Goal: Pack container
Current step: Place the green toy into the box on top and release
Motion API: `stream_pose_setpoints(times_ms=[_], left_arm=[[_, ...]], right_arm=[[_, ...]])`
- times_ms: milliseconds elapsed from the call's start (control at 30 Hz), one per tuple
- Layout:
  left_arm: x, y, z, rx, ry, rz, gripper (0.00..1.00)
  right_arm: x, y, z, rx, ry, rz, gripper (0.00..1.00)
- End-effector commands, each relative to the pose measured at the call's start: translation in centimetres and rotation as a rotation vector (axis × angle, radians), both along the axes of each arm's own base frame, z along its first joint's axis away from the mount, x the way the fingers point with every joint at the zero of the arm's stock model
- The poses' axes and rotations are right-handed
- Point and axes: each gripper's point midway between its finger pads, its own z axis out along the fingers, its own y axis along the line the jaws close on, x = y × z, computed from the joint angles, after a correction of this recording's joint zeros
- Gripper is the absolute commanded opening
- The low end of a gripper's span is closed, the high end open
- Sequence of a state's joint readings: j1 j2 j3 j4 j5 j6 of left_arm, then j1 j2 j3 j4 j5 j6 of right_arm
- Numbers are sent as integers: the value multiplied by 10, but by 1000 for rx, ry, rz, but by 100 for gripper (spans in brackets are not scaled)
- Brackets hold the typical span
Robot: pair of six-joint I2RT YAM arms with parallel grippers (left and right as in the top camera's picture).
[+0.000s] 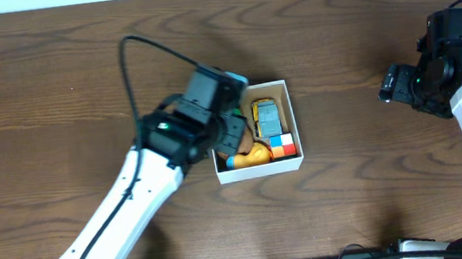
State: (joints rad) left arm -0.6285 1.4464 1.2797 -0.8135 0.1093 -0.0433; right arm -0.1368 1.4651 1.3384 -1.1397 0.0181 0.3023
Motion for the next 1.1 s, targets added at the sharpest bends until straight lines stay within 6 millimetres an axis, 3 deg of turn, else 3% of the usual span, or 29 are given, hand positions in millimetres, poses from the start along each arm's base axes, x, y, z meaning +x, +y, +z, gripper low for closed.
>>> stream_pose_setpoints(times_ms=[0, 300, 500, 667, 1067], left_arm=[[-5, -9, -22, 50, 42, -50, 15], [-10, -13, -59, 102, 157, -15, 17], [-15, -12, -62, 107, 185, -20, 48], [-15, -12, -62, 109, 187, -20, 59], [-15, -11, -60, 106, 182, -19, 63]], right_arm=[[-2, -2, -2, -6, 9, 5, 88], [-2, -2, -2, -6, 9, 5, 88], [-1, -2, -2, -6, 8, 5, 88], [-2, -2, -2, -6, 8, 5, 88], [-2, -2, -2, -8, 9, 9, 88]])
